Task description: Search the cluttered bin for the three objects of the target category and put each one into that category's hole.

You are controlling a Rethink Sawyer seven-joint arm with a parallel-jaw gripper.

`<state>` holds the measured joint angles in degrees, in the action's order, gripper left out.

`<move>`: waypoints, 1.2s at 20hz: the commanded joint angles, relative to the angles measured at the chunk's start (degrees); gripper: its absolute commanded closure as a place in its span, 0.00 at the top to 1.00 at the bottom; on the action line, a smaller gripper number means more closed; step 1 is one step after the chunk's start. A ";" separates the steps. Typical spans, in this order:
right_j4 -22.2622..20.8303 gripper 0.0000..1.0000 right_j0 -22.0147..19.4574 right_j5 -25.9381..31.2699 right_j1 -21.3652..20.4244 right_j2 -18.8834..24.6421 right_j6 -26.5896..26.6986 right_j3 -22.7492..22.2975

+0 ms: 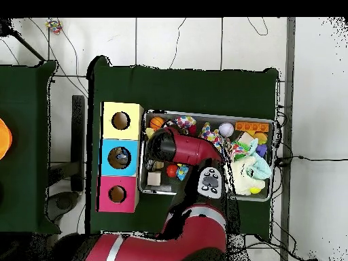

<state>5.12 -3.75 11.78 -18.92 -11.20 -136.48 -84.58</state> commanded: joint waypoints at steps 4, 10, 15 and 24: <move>2.04 1.00 0.12 -1.55 6.24 4.38 -6.39 3.79; 0.66 0.00 -2.18 2.36 5.45 7.05 -2.92 3.84; 0.63 0.00 -2.63 6.20 2.49 6.35 -2.31 2.59; -1.43 0.00 -5.68 14.21 -11.65 4.61 1.33 -7.23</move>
<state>5.01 -6.39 14.50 -20.99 -10.10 -136.48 -85.01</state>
